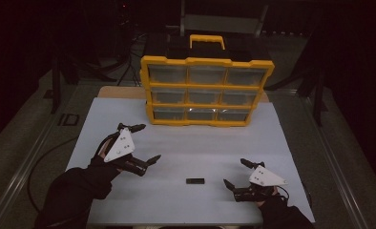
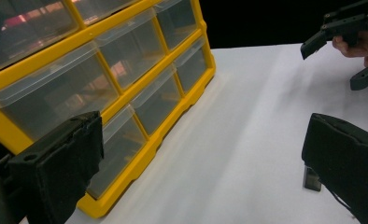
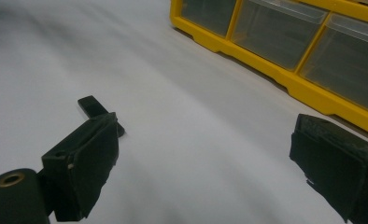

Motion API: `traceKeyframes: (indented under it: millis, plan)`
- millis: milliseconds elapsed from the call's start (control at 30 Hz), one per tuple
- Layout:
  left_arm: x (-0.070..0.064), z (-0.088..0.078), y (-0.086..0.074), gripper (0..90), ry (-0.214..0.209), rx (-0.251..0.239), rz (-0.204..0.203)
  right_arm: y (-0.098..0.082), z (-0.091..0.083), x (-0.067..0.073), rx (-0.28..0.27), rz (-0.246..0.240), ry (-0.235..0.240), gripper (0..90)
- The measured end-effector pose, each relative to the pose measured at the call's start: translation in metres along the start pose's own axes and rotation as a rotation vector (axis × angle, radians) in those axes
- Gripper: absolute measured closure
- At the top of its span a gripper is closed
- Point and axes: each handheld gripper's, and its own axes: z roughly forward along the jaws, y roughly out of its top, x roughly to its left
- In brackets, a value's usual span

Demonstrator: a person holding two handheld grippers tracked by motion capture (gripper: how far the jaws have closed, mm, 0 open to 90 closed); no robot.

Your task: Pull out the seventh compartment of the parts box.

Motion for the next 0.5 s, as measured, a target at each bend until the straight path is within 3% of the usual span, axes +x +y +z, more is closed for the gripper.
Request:
traceKeyframes:
  millis: [500]
  plan:
    - [0.001, 0.037, 0.007, 0.0, -0.031, -0.018, 0.083, 0.000, 0.000, 0.000, -0.004, 0.000, 0.006, 8.1]
